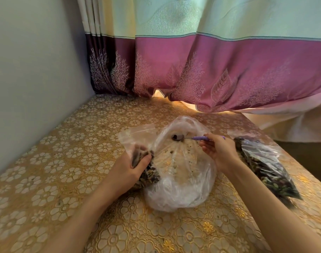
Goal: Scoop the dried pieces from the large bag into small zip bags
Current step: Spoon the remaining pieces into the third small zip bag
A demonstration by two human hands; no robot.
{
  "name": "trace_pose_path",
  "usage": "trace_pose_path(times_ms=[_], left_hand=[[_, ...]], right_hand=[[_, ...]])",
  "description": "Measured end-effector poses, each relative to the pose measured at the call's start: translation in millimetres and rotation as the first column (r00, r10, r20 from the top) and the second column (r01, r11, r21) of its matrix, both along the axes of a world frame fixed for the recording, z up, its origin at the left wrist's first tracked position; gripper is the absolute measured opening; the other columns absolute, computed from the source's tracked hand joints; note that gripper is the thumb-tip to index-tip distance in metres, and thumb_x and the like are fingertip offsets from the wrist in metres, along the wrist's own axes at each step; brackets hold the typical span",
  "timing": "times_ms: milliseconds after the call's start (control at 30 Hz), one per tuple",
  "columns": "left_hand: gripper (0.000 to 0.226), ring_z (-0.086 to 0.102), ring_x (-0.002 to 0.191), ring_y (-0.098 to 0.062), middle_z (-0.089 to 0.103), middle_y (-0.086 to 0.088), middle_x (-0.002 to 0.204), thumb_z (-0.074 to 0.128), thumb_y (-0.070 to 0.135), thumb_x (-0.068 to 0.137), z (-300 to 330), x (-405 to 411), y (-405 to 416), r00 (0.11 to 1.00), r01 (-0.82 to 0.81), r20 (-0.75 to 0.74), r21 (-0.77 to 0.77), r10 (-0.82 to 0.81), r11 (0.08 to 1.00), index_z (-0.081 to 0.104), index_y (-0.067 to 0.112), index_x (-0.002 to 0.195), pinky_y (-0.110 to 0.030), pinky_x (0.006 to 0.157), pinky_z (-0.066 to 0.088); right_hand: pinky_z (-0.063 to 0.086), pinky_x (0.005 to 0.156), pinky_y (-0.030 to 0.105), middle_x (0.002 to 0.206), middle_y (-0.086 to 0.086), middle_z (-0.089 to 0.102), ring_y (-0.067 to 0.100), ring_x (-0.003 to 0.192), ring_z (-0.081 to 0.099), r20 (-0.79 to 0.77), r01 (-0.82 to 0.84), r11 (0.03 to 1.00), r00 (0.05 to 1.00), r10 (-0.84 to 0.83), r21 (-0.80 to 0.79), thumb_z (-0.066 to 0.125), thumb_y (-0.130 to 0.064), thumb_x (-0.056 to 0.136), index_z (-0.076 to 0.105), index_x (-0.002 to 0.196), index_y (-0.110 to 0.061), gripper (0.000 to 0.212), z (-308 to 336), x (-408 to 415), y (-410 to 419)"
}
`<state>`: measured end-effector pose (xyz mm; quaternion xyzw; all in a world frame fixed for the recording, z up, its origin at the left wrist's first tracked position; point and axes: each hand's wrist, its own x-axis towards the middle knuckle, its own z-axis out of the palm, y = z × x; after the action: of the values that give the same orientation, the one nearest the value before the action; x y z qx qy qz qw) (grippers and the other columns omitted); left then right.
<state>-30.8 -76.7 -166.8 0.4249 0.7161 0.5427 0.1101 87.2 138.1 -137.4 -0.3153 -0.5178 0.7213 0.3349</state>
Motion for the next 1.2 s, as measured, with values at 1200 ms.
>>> trace_pose_path(times_ms=[1200], left_hand=[[0.036, 0.059, 0.09, 0.0, 0.059, 0.015, 0.1, 0.058, 0.05, 0.067, 1, -4, -4, 0.992, -0.018, -0.126, -0.085, 0.007, 0.996, 0.045, 0.041, 0.099, -0.016, 0.073, 0.051]], right_hand=[[0.045, 0.05, 0.02, 0.067, 0.009, 0.07, 0.012, 0.056, 0.053, -0.135, 0.046, 0.928, 0.991, 0.004, 0.369, 0.048, -0.009, 0.092, 0.066, 0.068, -0.009, 0.03, 13, 41, 15]])
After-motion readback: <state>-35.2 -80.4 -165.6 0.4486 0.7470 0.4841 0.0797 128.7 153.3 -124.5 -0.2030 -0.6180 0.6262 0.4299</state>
